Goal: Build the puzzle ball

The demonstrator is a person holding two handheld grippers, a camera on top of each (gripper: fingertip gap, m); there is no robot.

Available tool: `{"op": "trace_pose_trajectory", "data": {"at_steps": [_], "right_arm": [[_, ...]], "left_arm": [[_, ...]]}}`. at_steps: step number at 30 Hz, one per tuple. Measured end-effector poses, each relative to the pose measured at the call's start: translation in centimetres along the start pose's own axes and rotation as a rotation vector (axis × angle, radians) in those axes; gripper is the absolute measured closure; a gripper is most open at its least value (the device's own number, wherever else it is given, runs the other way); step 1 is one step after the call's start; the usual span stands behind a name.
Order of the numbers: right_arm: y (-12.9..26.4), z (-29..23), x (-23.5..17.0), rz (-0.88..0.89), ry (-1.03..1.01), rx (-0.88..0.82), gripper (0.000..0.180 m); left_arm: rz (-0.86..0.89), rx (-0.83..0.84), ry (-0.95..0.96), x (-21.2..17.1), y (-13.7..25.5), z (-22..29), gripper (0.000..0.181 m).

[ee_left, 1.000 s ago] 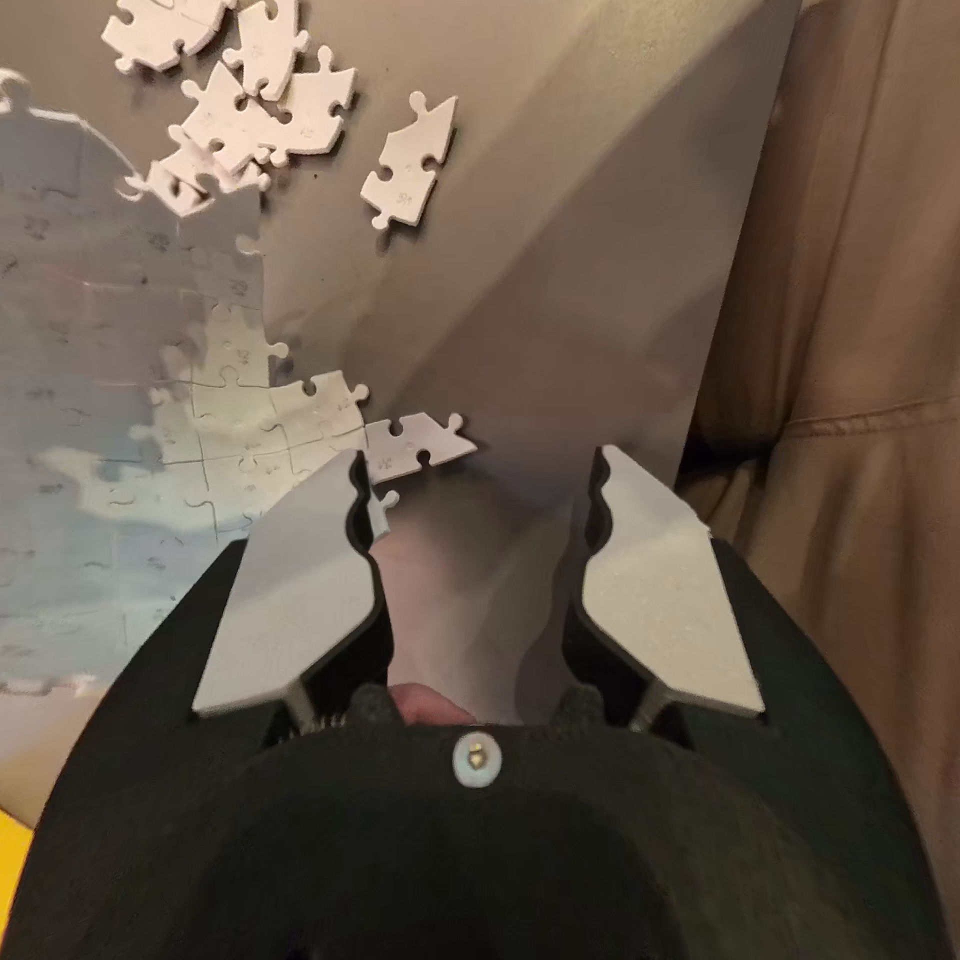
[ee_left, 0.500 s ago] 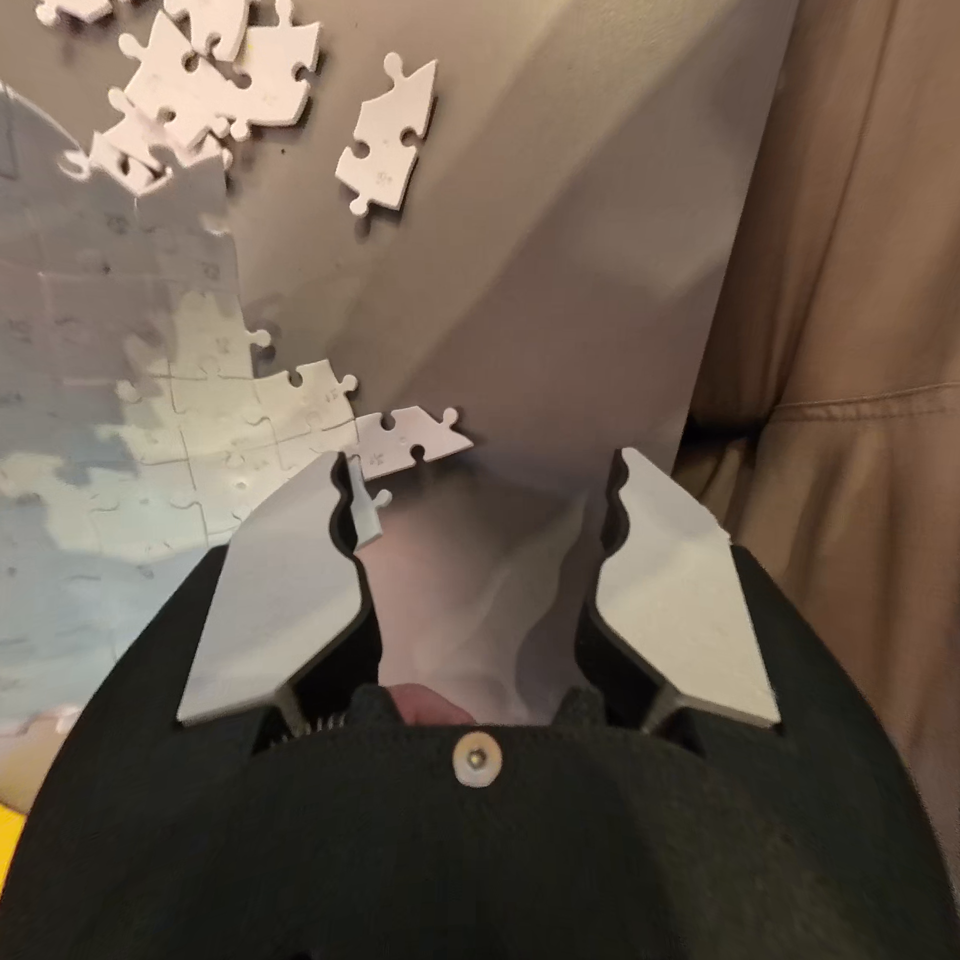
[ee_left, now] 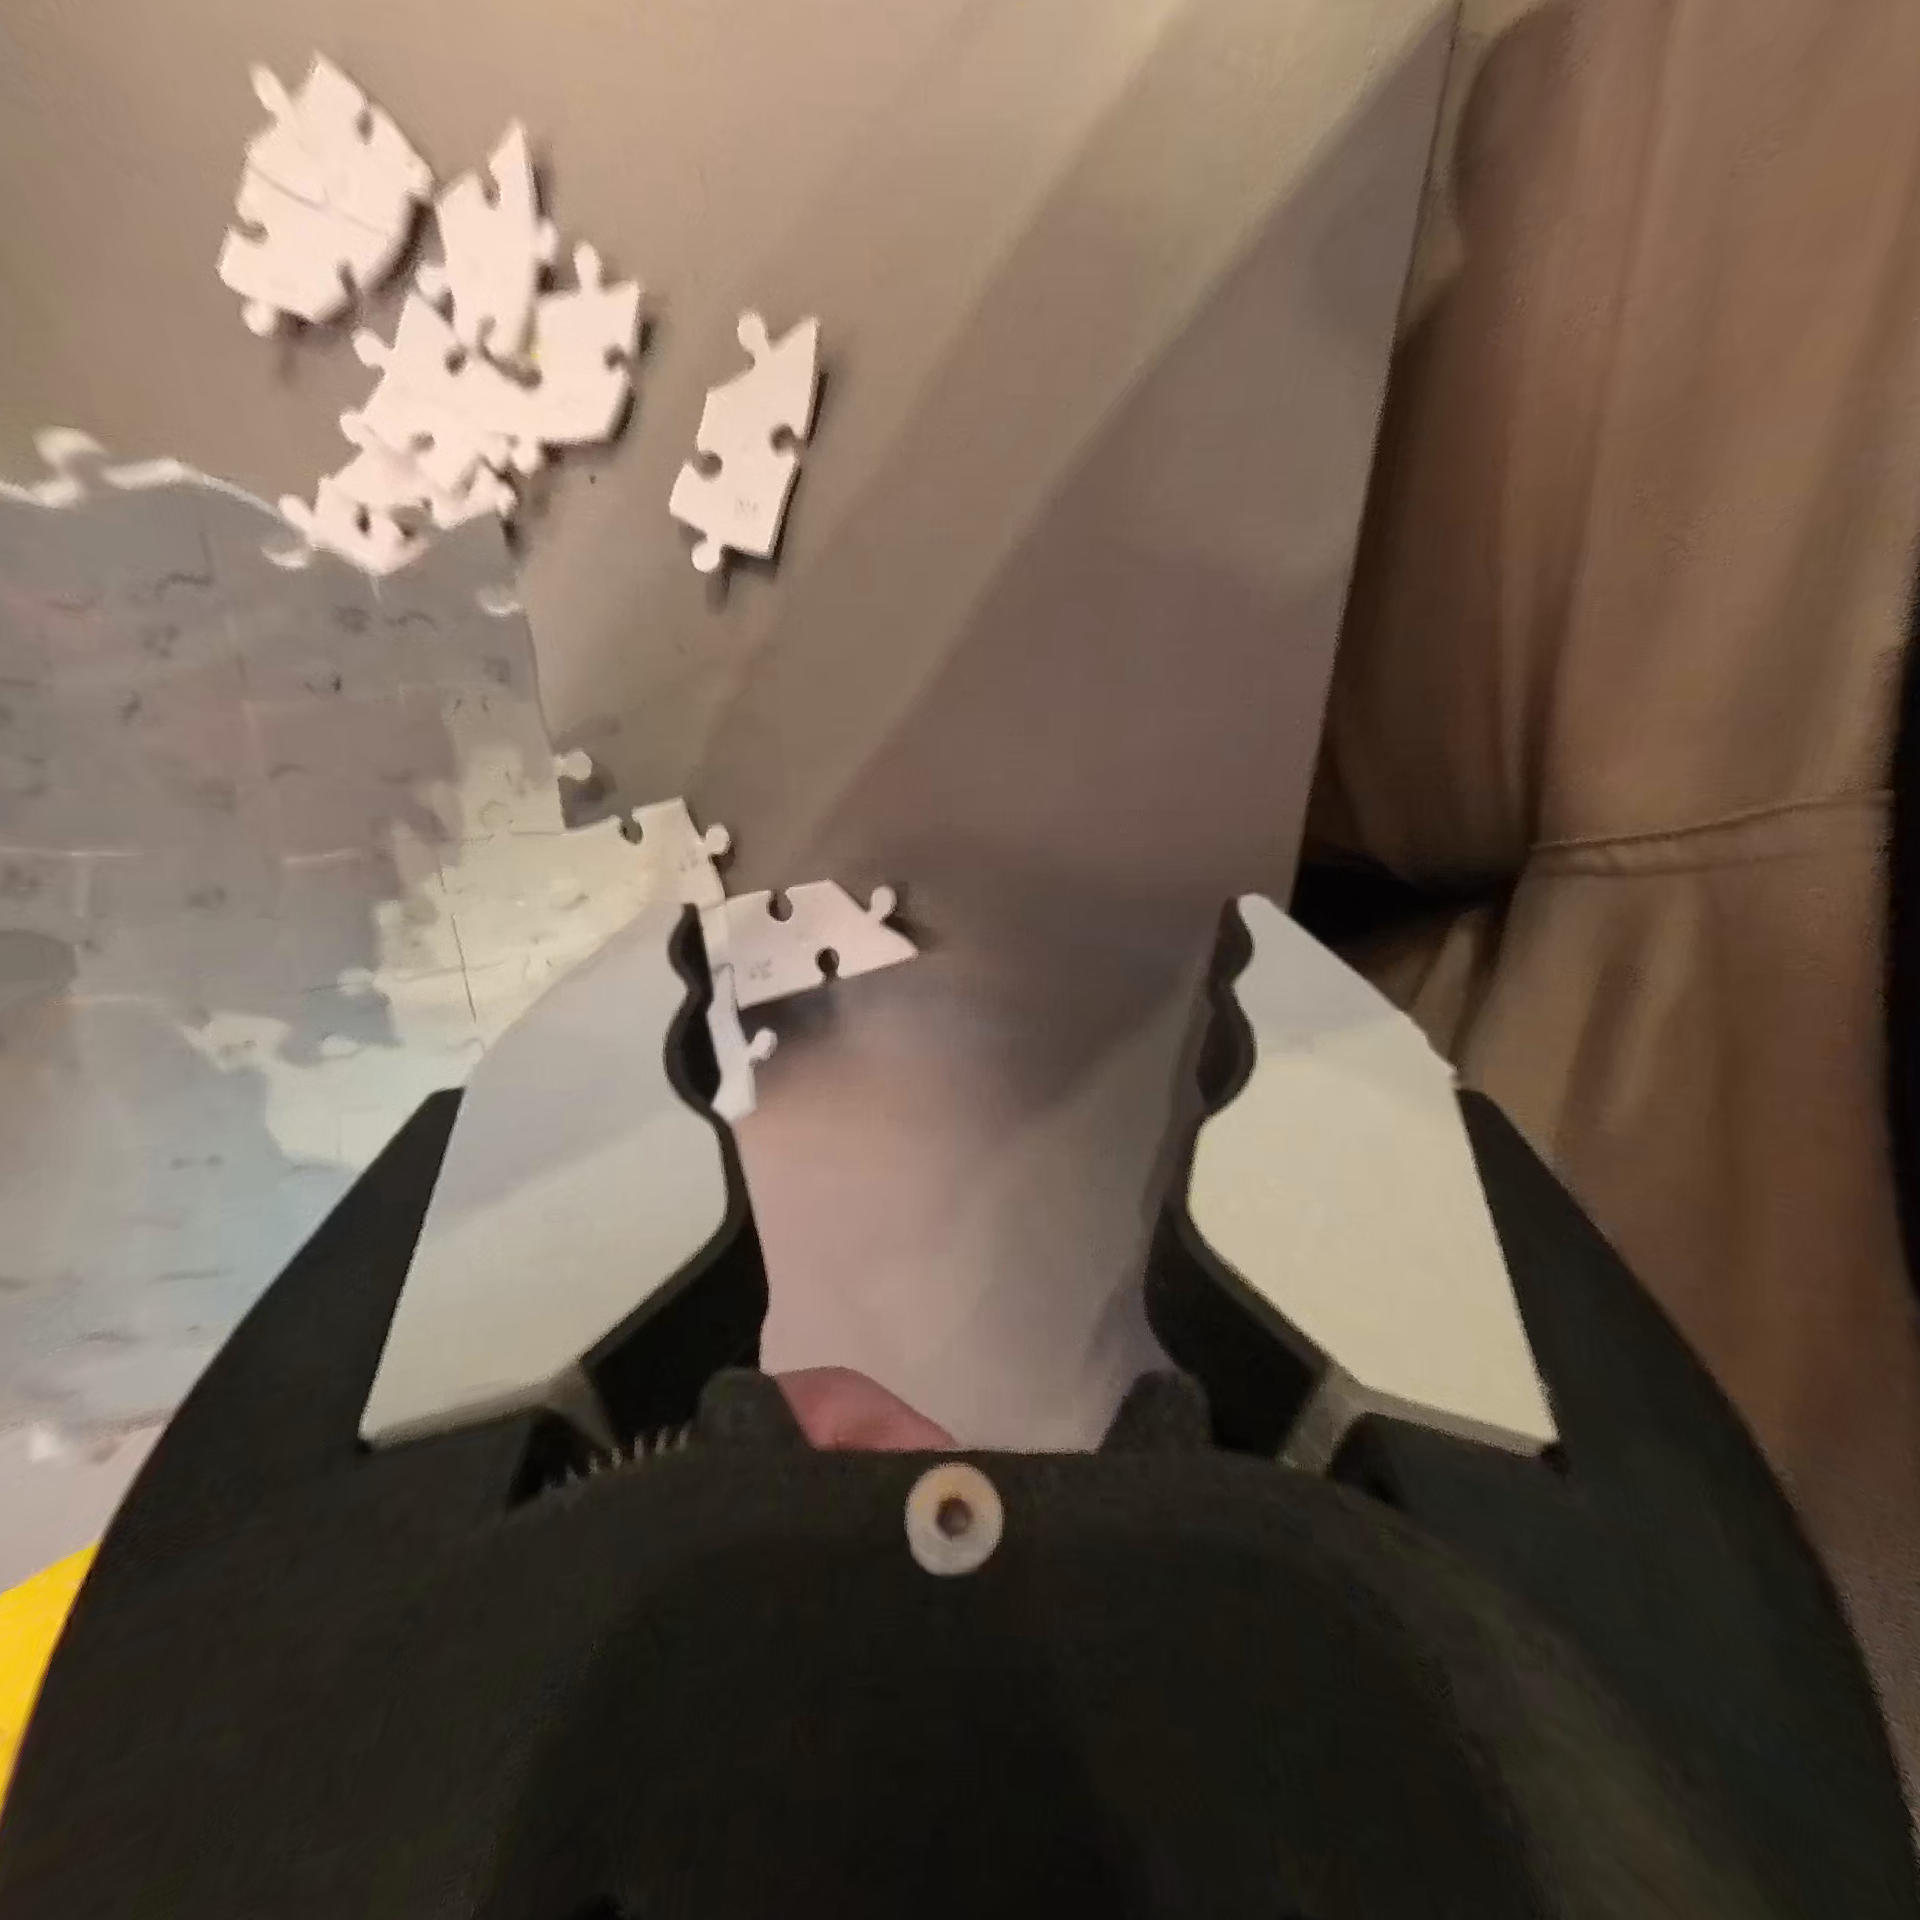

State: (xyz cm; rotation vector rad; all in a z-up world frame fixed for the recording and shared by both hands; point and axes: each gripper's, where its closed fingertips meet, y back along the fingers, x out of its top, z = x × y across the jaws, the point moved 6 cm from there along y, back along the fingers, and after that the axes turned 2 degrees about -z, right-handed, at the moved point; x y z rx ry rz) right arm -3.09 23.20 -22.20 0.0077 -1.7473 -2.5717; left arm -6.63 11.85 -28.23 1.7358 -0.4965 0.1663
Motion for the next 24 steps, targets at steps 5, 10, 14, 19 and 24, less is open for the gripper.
{"op": "trace_pose_trajectory", "data": {"at_steps": [5, 10, 14, 19, 24], "right_arm": [[0.09, -0.18, 0.15, -0.002, 0.000, 0.002, 0.179], [0.18, -0.25, 0.18, -0.006, 0.000, 0.003, 0.180], [0.10, -0.14, 0.15, -0.005, -0.006, 0.008, 0.179], [0.13, -0.06, 0.07, -0.003, -0.005, 0.004, 0.179], [0.27, 0.05, -0.07, -0.006, -0.007, 0.006, 0.179]], "left_arm": [[-0.040, 0.014, 0.015, -0.20, -0.77, -0.18, 0.086], [-0.095, -0.052, 0.051, -0.65, -0.87, -0.41, 0.083], [-0.102, -0.117, 0.079, -0.80, -1.15, -0.42, 0.081], [-0.114, -0.166, 0.106, -0.92, -1.36, -0.48, 0.081], [-0.135, -0.170, 0.111, -0.99, -1.46, -0.76, 0.078]]}}
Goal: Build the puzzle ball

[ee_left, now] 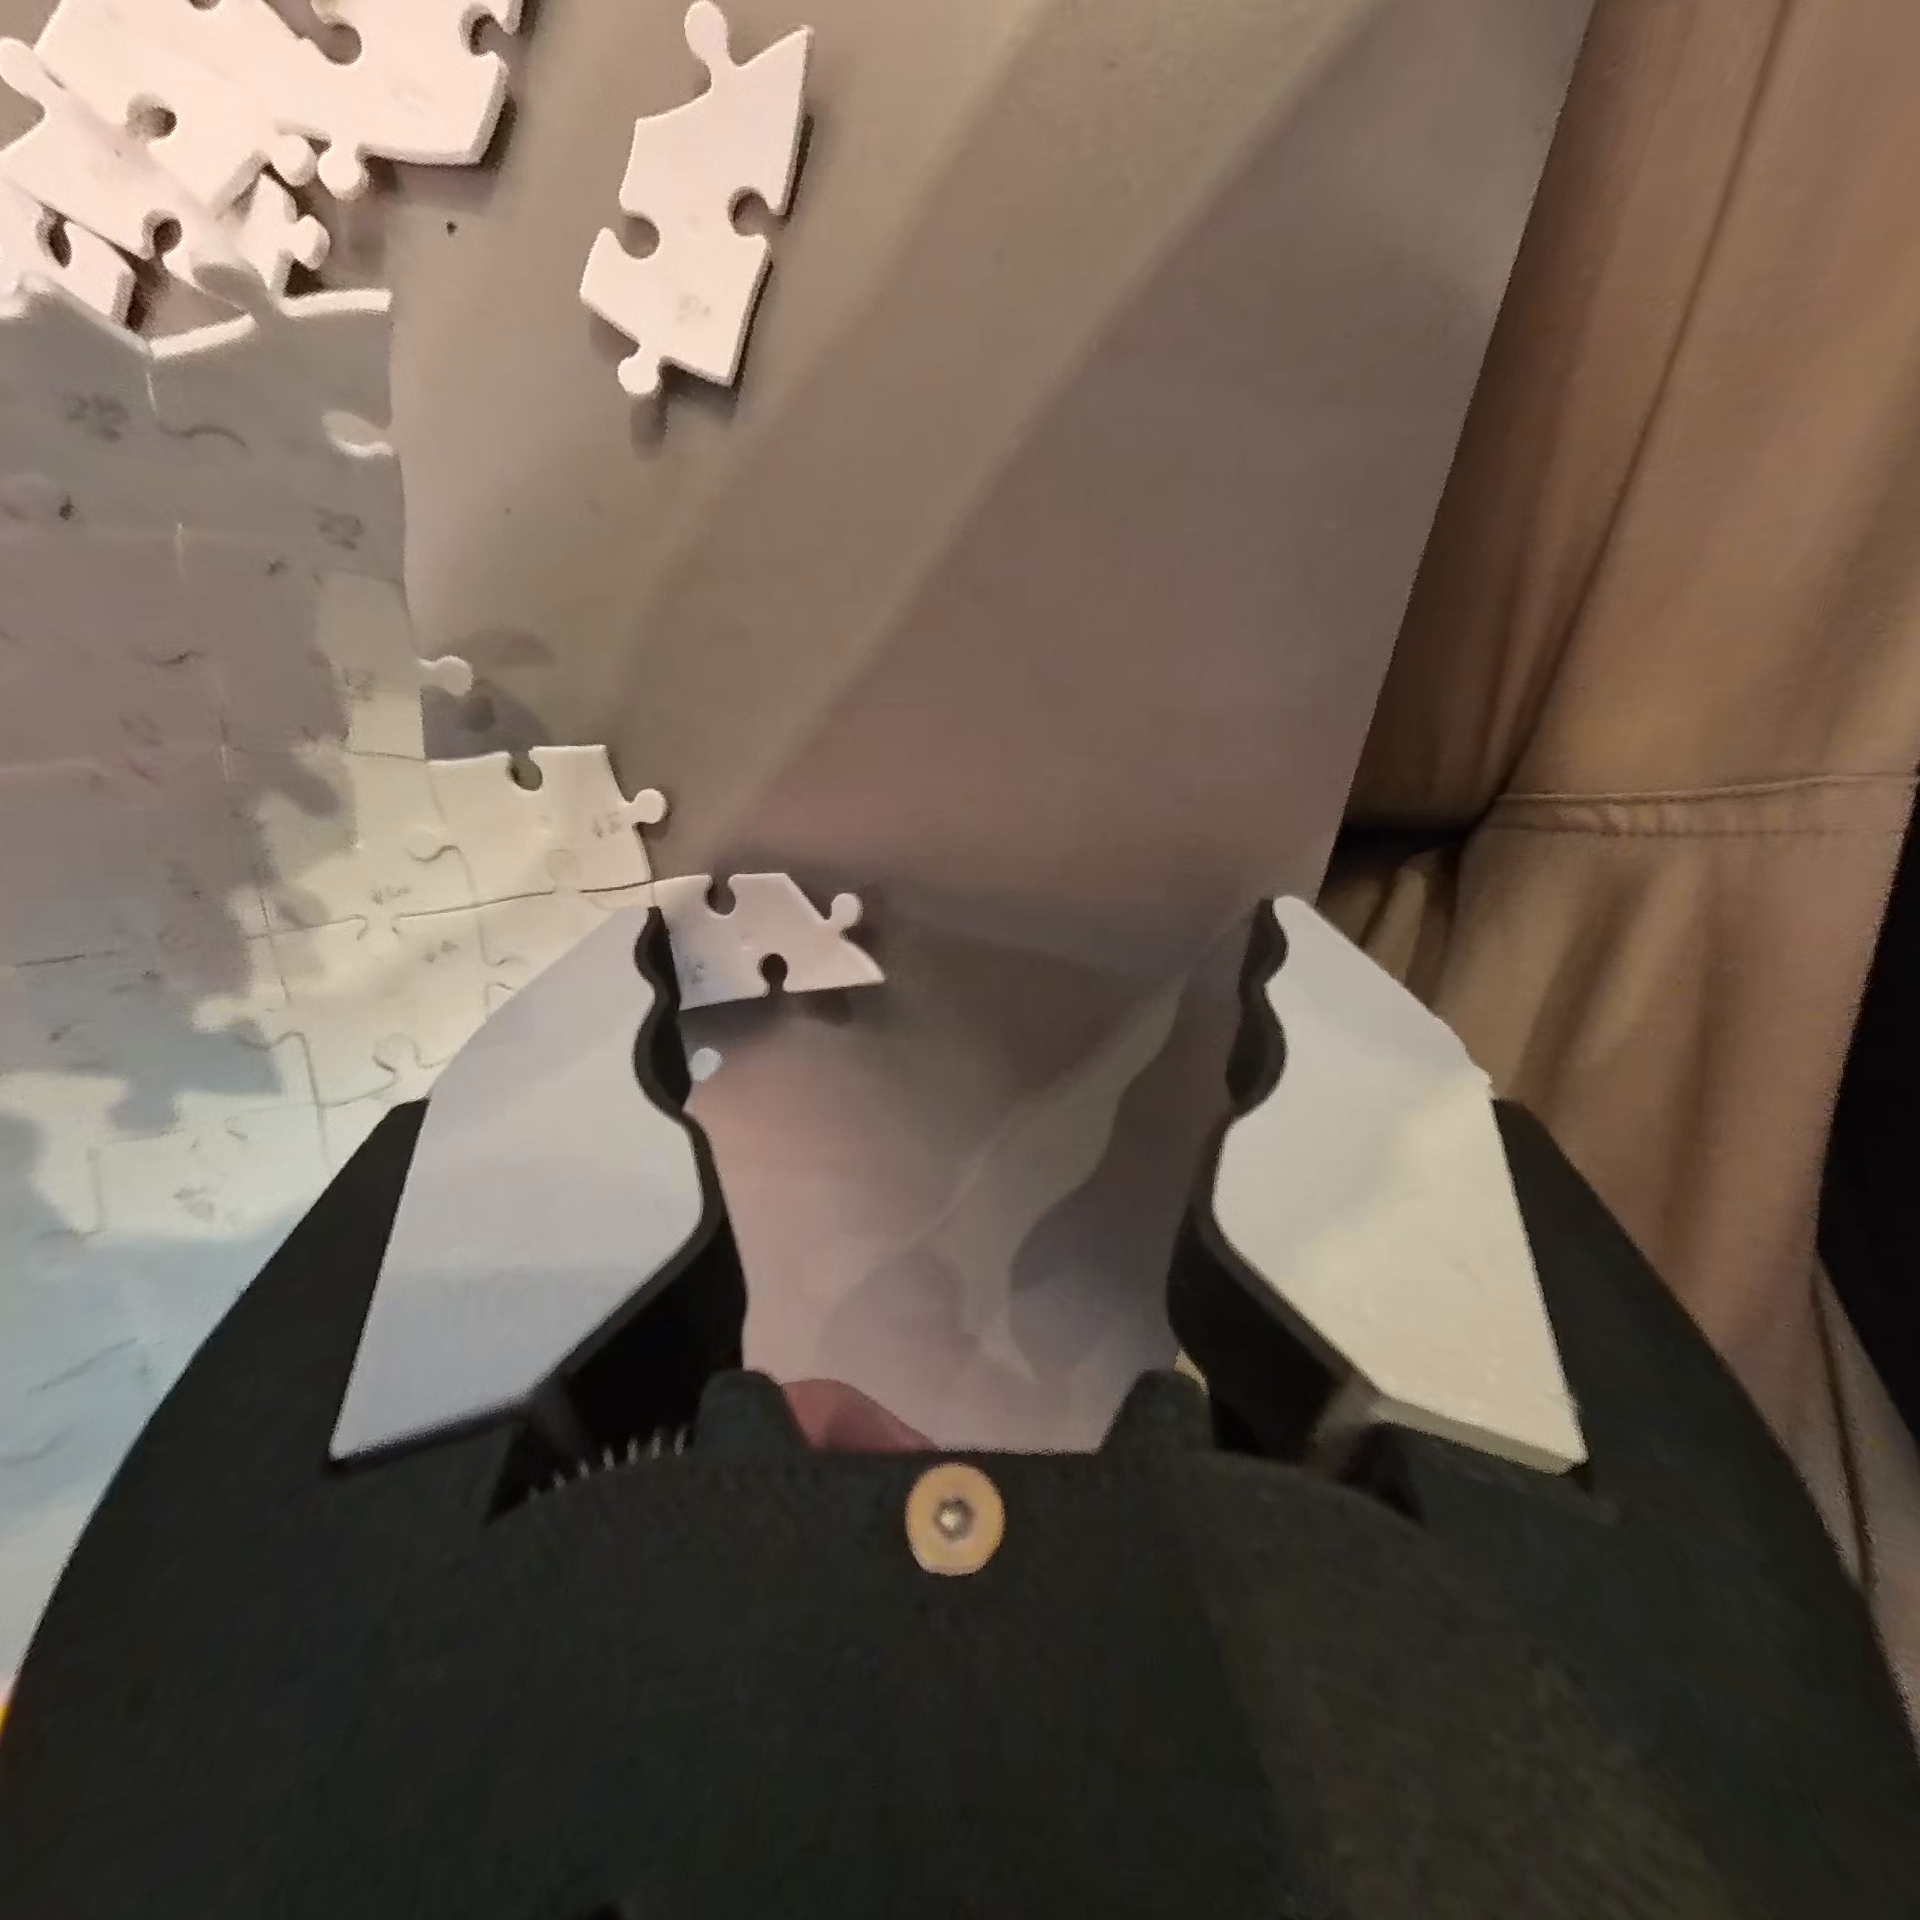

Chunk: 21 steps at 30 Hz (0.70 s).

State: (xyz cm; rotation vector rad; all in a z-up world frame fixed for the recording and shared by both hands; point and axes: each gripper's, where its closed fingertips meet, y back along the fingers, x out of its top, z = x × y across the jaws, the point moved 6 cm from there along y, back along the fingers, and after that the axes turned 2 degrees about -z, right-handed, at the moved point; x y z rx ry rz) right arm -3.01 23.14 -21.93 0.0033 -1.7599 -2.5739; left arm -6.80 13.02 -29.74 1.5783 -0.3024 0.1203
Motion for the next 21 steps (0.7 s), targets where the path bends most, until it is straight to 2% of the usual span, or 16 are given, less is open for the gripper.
{"op": "trace_pose_trajectory", "data": {"at_steps": [3, 21], "right_arm": [[-0.23, -0.08, -0.18, -0.004, -0.005, 0.004, 0.179], [0.06, -0.17, 0.00, 0.009, -0.007, 0.015, 0.178]], "left_arm": [[-0.007, 0.046, -0.031, 0.18, 0.17, -0.07, 0.074], [-0.031, -0.021, 0.014, -0.22, -0.15, -0.18, 0.070]]}}
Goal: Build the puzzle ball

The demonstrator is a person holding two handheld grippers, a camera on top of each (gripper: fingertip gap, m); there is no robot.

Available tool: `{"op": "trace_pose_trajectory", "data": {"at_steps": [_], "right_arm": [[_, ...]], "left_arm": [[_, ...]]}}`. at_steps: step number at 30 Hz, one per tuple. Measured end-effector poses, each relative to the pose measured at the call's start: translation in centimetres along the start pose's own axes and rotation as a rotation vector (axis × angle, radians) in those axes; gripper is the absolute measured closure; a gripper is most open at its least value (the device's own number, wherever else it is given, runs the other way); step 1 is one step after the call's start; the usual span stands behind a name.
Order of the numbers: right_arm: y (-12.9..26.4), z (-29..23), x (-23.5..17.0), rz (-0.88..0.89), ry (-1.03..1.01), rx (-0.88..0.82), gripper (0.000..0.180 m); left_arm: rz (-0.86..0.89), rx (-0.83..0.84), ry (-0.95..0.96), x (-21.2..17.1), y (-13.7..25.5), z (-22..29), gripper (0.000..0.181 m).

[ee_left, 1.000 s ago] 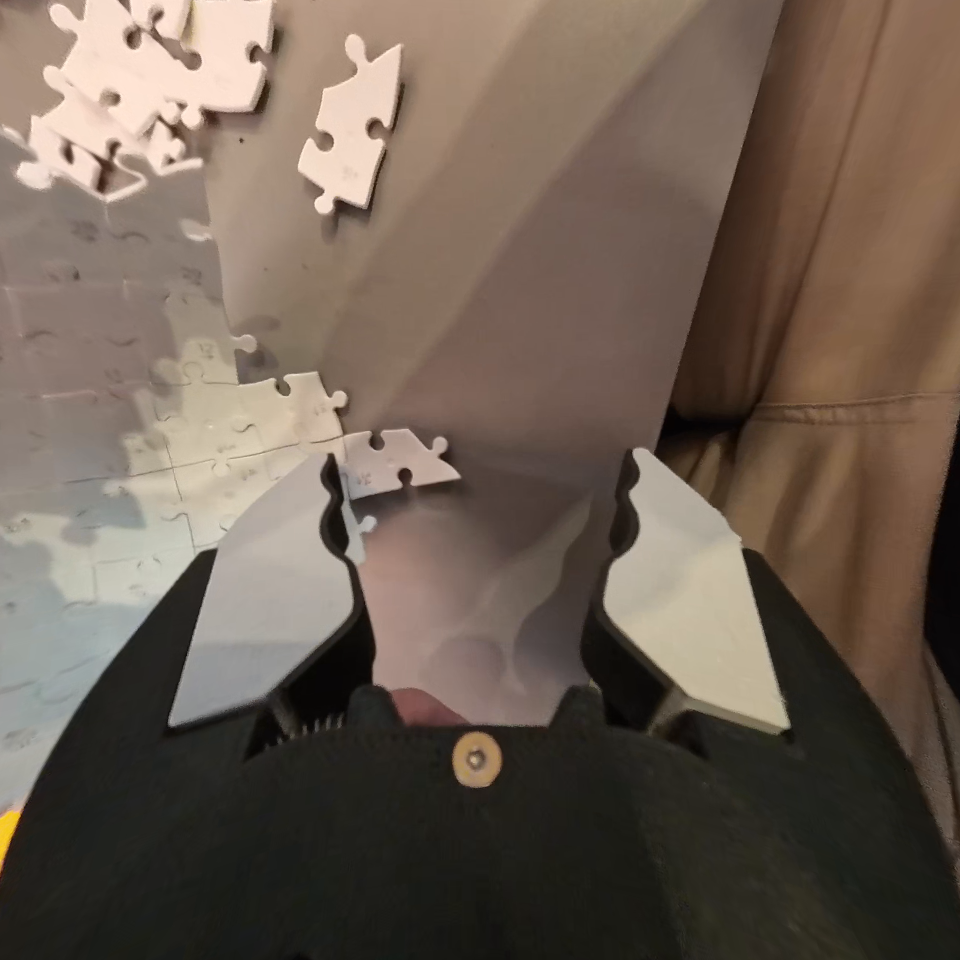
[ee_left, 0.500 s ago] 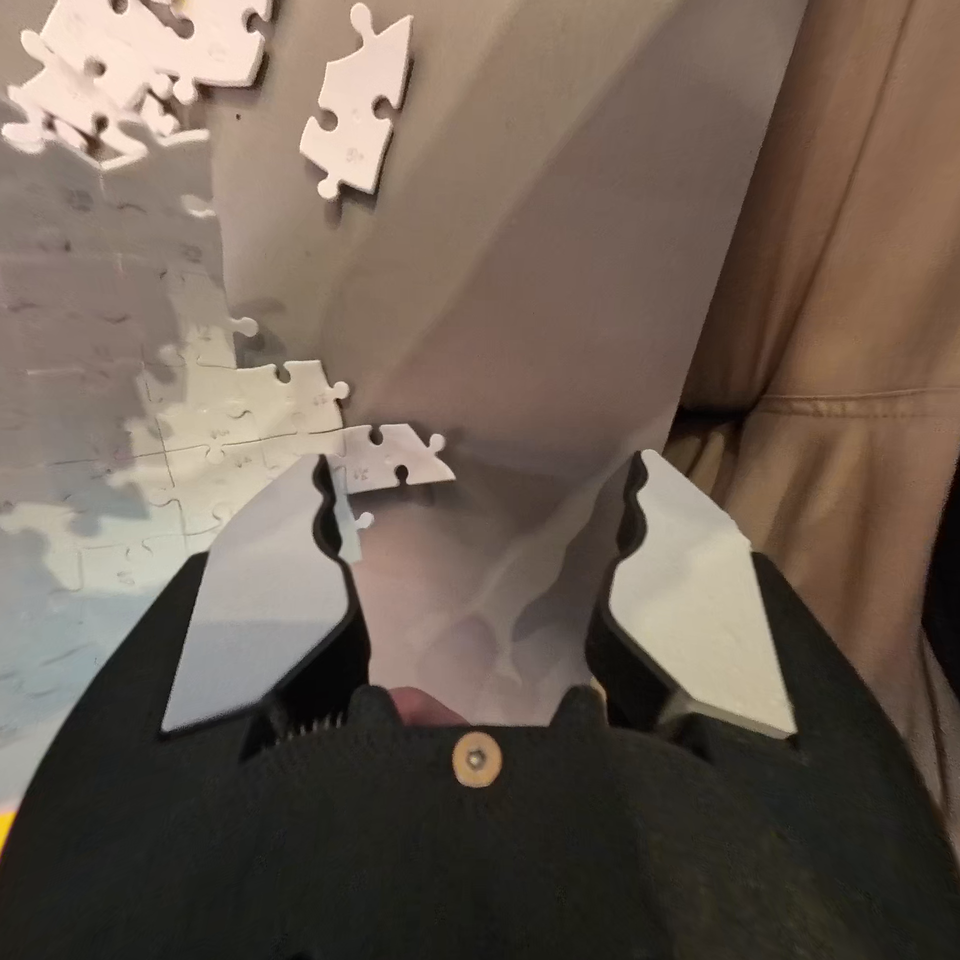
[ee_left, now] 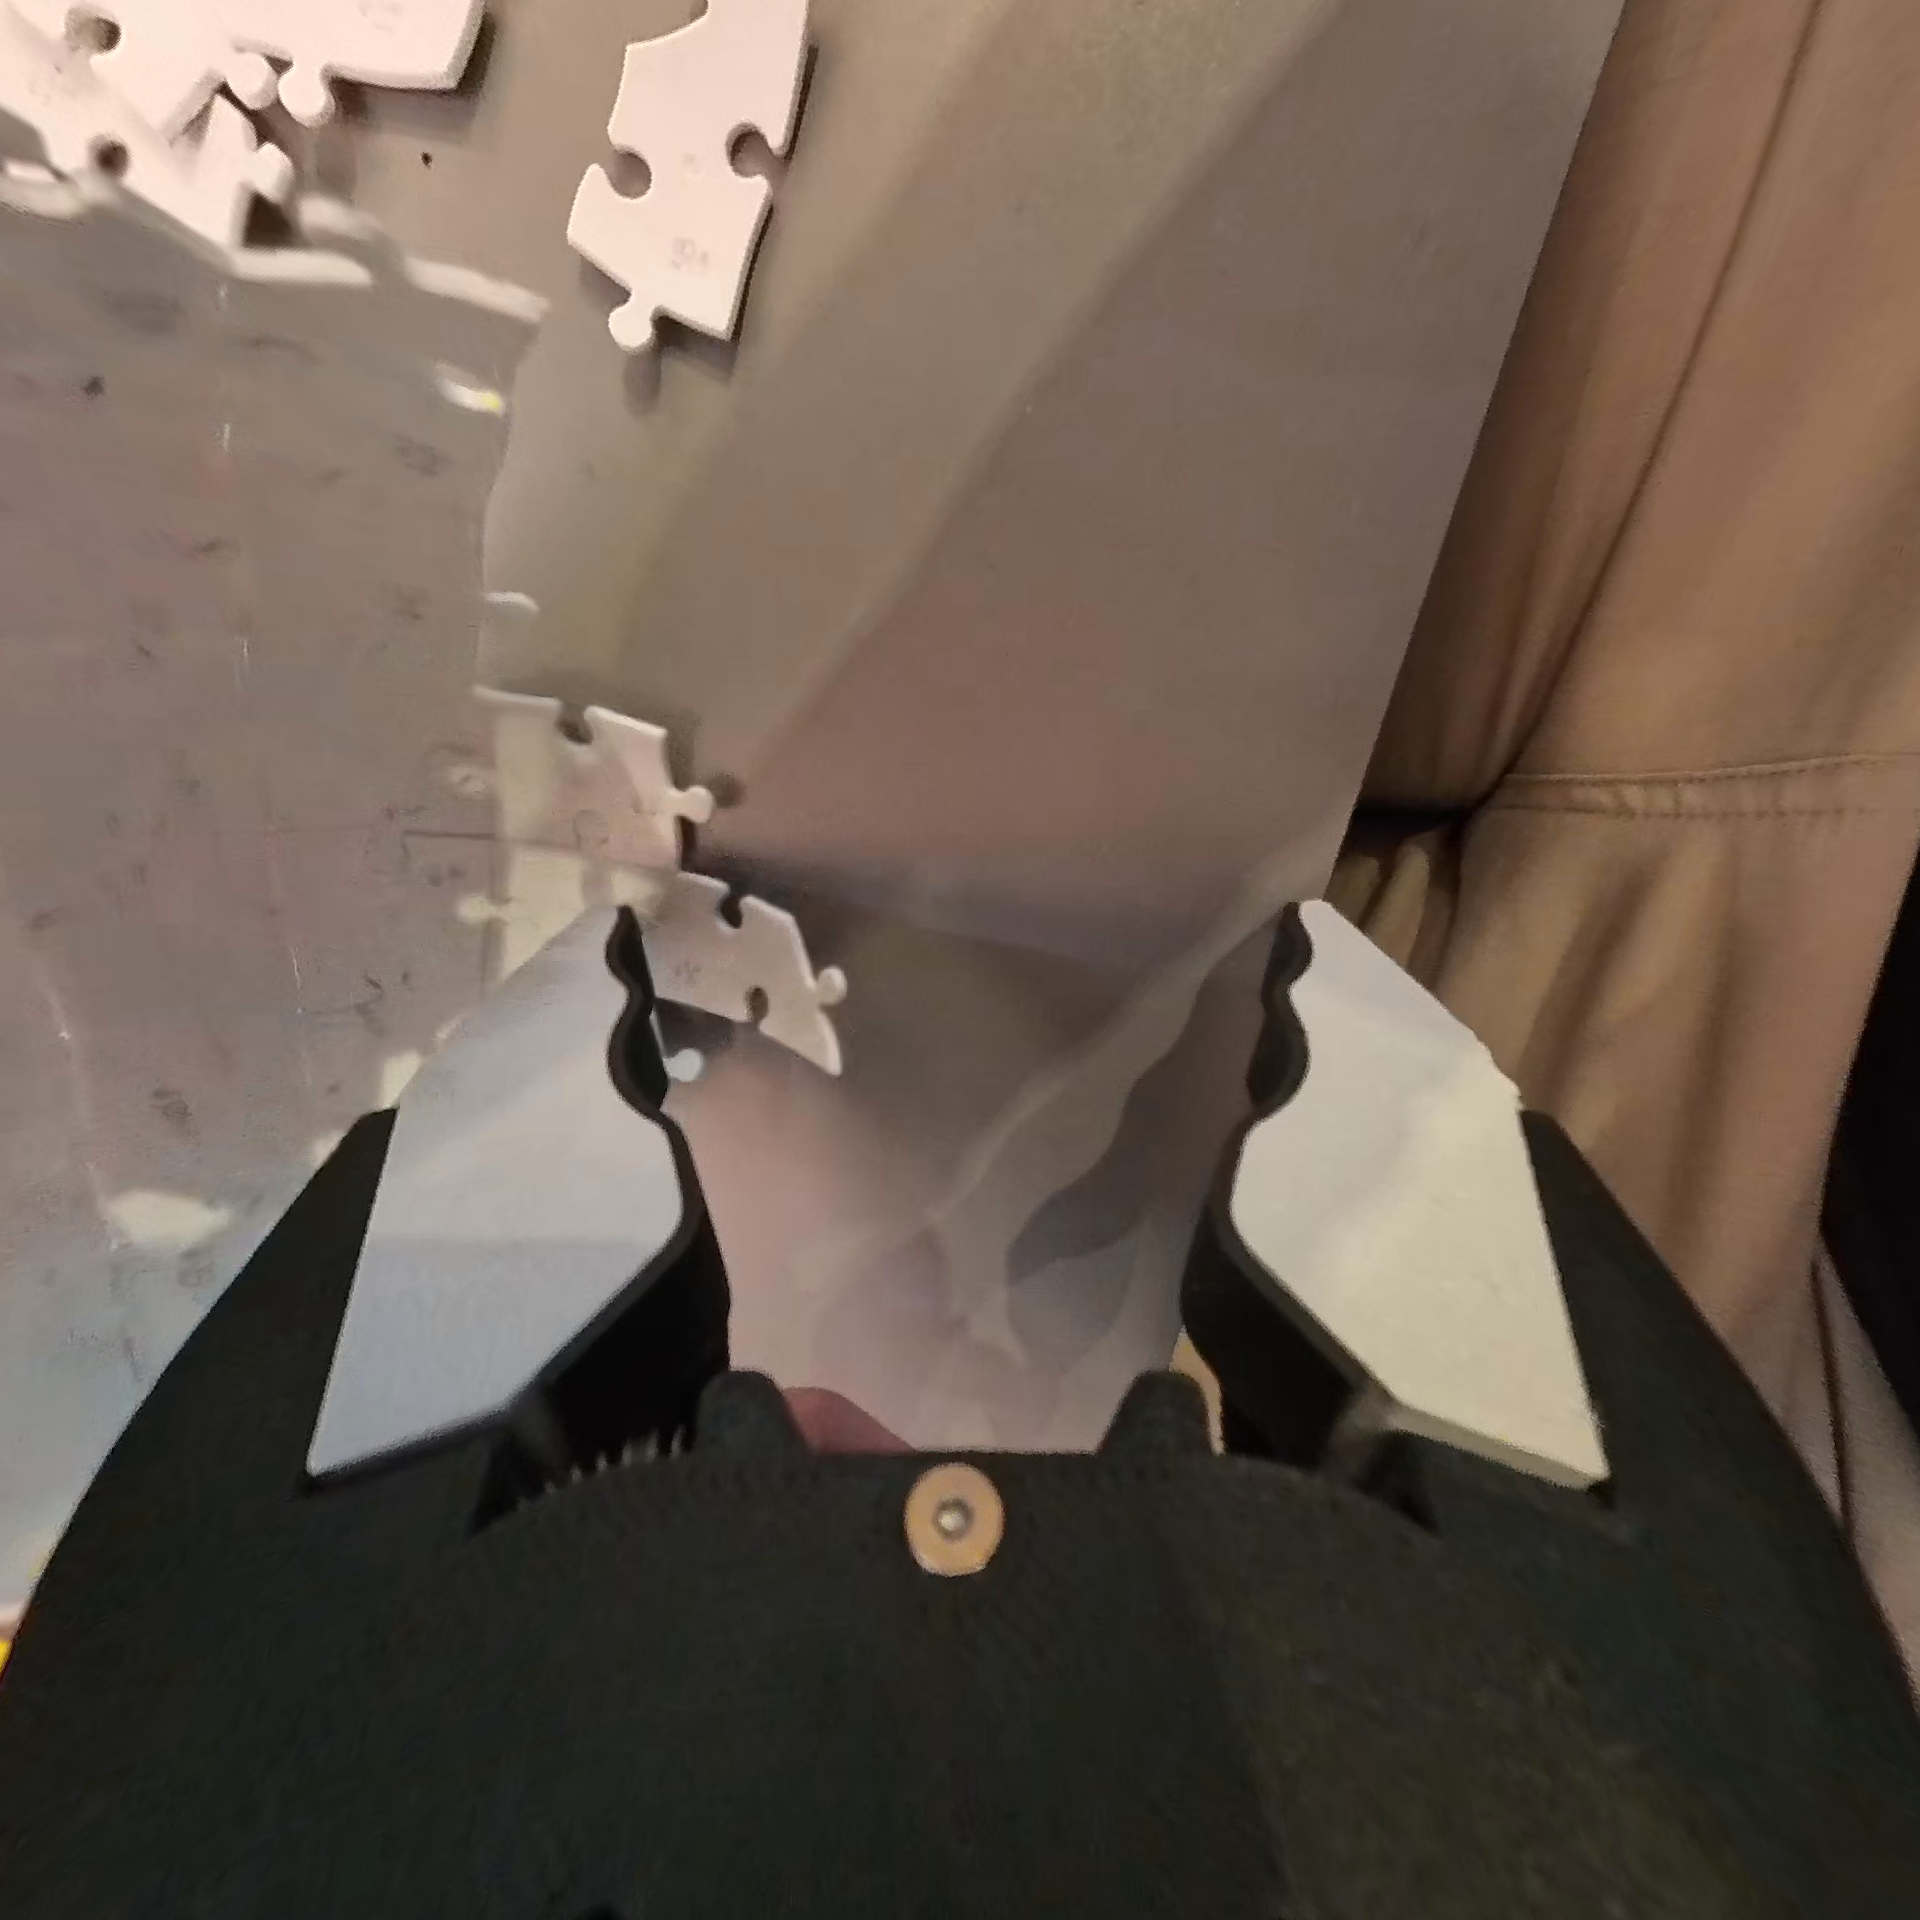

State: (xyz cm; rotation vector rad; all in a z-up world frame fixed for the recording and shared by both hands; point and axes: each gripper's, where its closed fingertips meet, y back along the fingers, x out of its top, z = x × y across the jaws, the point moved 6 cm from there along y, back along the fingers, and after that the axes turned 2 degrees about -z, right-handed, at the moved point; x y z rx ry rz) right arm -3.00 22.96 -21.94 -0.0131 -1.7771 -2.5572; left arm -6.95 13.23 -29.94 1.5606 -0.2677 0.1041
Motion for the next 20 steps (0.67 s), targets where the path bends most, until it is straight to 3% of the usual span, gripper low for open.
{"op": "trace_pose_trajectory", "data": {"at_steps": [5, 11, 20], "right_arm": [[0.2, 0.1, -0.2, 0.012, -0.014, -0.001, 0.175], [1.2, 0.1, -0.7, 0.077, -0.067, -0.005, 0.159], [7.4, 0.2, -4.7, 0.332, -0.314, -0.085, 0.155]], "left_arm": [[-0.001, 0.000, 0.005, 0.0, 0.0, 0.0, 0.069], [0.005, 0.000, 0.009, -0.1, 0.0, 0.1, 0.068], [0.054, 0.009, 0.026, -0.2, -0.1, 0.3, 0.065]]}}
